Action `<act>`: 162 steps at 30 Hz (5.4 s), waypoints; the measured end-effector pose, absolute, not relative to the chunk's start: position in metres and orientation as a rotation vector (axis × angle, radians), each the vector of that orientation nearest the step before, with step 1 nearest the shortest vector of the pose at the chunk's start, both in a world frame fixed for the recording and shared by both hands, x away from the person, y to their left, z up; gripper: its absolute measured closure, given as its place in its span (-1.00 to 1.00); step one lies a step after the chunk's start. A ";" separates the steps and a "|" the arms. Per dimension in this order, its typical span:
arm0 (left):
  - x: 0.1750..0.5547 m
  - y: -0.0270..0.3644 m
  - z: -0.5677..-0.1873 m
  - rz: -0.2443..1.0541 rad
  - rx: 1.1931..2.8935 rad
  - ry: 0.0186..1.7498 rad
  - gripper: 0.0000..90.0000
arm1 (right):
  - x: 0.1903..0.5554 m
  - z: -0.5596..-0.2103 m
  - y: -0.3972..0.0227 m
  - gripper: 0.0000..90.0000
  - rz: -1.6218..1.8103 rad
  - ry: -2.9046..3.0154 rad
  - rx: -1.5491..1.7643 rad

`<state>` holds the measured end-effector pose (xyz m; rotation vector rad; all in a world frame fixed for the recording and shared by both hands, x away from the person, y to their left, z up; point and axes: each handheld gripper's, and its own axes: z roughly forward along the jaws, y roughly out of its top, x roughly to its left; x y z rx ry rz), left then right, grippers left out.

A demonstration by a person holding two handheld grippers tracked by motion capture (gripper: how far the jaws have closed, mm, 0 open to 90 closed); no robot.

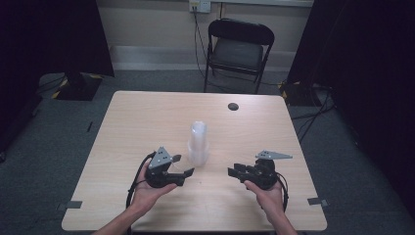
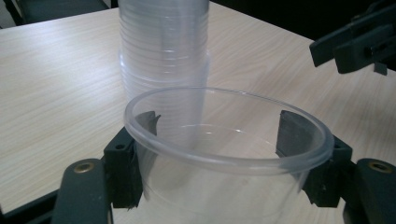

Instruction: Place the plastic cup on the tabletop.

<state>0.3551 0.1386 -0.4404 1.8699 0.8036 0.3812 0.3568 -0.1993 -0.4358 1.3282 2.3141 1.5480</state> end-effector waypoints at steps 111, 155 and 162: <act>0.453 0.177 -0.474 0.516 1.907 1.075 -0.62 | 0.355 -0.451 -0.199 0.17 1.478 2.351 1.366; 0.393 0.233 -0.460 0.462 1.964 1.165 -0.62 | 0.359 -0.445 -0.224 -0.30 1.350 2.180 1.438; 0.376 0.235 -0.444 0.466 1.922 1.179 -0.60 | 0.359 -0.446 -0.225 -0.29 1.342 2.169 1.439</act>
